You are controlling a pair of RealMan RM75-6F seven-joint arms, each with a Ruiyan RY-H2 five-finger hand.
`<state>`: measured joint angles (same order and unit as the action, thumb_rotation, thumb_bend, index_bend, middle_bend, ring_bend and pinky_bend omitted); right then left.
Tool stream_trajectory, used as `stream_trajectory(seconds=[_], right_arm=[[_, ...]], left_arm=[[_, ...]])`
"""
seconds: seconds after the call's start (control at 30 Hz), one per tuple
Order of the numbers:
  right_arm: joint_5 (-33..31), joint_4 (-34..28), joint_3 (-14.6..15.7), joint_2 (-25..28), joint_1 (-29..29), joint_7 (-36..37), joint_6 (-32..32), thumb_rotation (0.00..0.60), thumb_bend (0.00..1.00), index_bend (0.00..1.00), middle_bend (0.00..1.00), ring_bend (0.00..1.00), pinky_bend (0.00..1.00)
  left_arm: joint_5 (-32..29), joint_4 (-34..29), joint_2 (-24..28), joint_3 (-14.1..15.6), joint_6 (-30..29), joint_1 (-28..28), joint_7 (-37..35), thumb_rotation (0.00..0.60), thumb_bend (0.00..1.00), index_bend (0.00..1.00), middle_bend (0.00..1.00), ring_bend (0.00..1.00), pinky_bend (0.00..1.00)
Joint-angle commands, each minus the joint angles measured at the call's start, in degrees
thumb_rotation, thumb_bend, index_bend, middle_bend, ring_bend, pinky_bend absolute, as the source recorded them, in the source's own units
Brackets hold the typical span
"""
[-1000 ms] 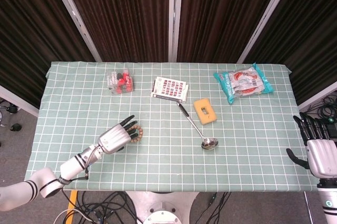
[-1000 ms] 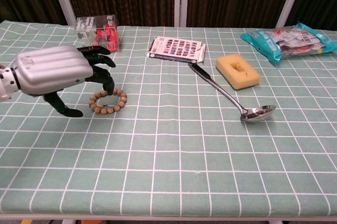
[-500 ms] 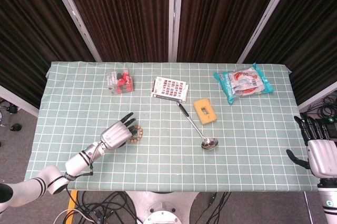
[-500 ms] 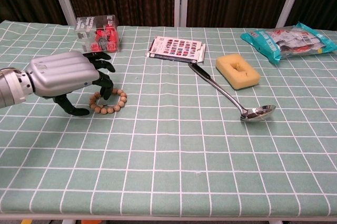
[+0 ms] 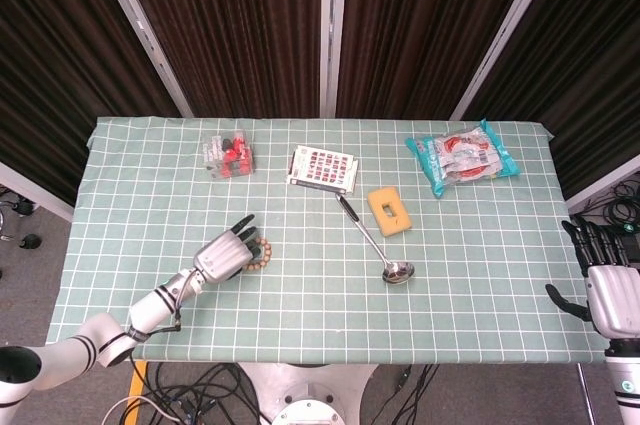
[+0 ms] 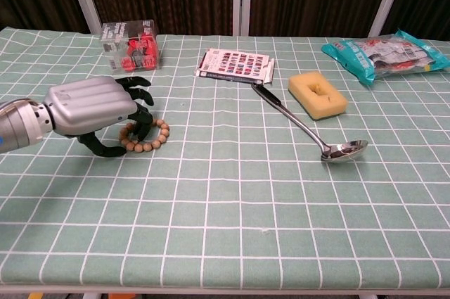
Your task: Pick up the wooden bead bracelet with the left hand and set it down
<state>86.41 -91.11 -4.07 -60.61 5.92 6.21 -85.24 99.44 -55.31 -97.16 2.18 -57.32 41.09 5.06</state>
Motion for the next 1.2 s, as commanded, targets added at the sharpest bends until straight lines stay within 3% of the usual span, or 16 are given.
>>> stream_trajectory(seconds=[0.03,0.27,0.4,0.6,0.87,1.03,1.2], right_arm=[[0.0,0.0,0.0,0.0,0.0,0.1,0.0,0.600,0.12,0.00,0.00,0.00,0.00],[0.2,0.0,-0.1,0.0,-0.1,0.5,0.0,0.600,0.12,0.00,0.00,0.00,0.00],[0.4,-0.1,-0.1,0.1,-0.3,0.5,-0.5,0.600,0.12,0.00,0.00,0.00,0.00],[0.7,-0.3,-0.2,0.2,-0.6,0.6,-1.0,0.600,0.11,0.00,0.00,0.00,0.00],[1.3,-0.5,-0.3,0.3,-0.9,1.0,-1.9,0.600,0.11,0.00,0.00,0.00,0.00],[1.5,-0.7,-0.4,0.5,-1.0,1.1,-2.3,0.600,0.11,0.00,0.00,0.00,0.00],[1.9,-1.4,-1.1,1.3,-1.2,0.7,-3.6,0.600,0.11,0.00,0.00,0.00,0.00]], left_arm=[[-0.3,0.6,-0.4,0.5,-0.1,0.0,-0.6,0.600,0.27,0.48,0.46,0.17,0.02],[-0.7,1.5,-0.9,1.3,-1.5,-0.3,-3.3,0.600,0.36,0.54,0.51,0.20,0.03],[-2.4,-0.3,-0.5,0.5,-5.0,-1.8,-11.5,0.600,0.38,0.56,0.53,0.22,0.04],[-7.4,-8.1,3.2,-1.4,-7.4,-4.3,-31.0,0.600,0.40,0.58,0.56,0.24,0.04],[-16.1,-28.1,15.5,-2.1,6.5,-3.2,-63.0,0.600,0.41,0.58,0.59,0.26,0.06],[-16.5,-33.4,20.1,-2.4,13.1,-1.8,-81.5,0.600,0.43,0.57,0.58,0.26,0.06],[-14.9,-34.5,21.5,-2.8,15.2,-1.3,-93.1,0.600,0.46,0.55,0.58,0.26,0.06]])
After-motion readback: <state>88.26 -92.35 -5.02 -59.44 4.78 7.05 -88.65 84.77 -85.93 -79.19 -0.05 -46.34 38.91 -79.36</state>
